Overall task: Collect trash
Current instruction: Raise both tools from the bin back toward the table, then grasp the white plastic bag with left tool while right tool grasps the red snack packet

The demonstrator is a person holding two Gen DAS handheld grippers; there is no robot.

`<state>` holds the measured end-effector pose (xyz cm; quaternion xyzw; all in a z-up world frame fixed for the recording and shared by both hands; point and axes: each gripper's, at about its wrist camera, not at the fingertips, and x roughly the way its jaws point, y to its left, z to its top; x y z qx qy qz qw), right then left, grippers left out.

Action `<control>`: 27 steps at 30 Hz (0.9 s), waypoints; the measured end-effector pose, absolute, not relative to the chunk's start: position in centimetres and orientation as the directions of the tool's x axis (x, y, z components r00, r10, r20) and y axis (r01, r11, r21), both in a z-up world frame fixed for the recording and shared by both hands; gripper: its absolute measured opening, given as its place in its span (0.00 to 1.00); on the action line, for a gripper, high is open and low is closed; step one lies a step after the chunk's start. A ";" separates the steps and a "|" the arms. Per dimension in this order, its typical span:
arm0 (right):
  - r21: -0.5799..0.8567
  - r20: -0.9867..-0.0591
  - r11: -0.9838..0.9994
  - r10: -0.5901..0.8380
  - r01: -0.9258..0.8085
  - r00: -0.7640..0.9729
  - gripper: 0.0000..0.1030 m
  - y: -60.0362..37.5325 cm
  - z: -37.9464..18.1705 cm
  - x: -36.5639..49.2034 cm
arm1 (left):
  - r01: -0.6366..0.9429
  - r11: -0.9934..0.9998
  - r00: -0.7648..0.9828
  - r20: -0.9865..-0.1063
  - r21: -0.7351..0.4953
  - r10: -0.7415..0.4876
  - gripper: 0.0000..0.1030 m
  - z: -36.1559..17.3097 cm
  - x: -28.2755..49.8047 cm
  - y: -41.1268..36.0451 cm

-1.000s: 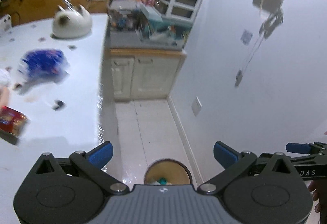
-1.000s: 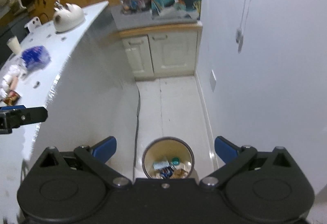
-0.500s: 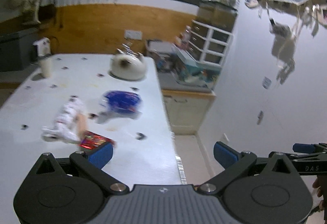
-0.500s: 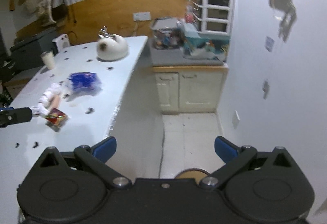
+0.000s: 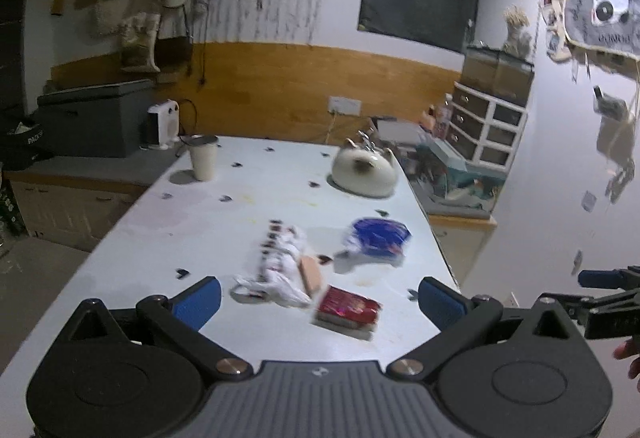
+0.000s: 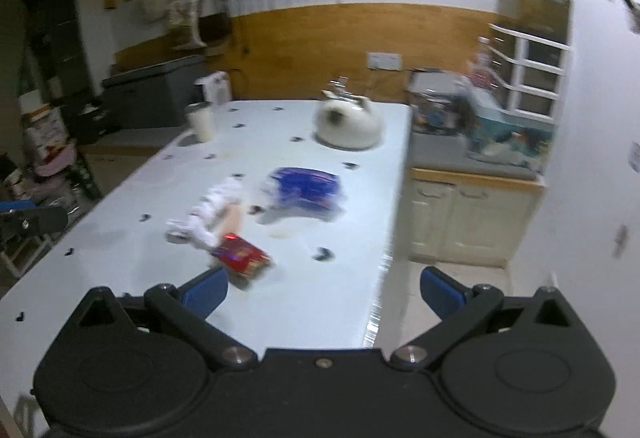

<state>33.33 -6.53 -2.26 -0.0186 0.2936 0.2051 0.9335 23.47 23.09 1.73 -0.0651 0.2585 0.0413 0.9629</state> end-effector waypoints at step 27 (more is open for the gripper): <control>0.128 -0.634 0.818 0.502 -0.561 0.588 1.00 7.4 -11.0 44.1 | 0.090 0.995 0.791 -0.604 -0.042 -0.097 0.99 -6.6 35.5 32.4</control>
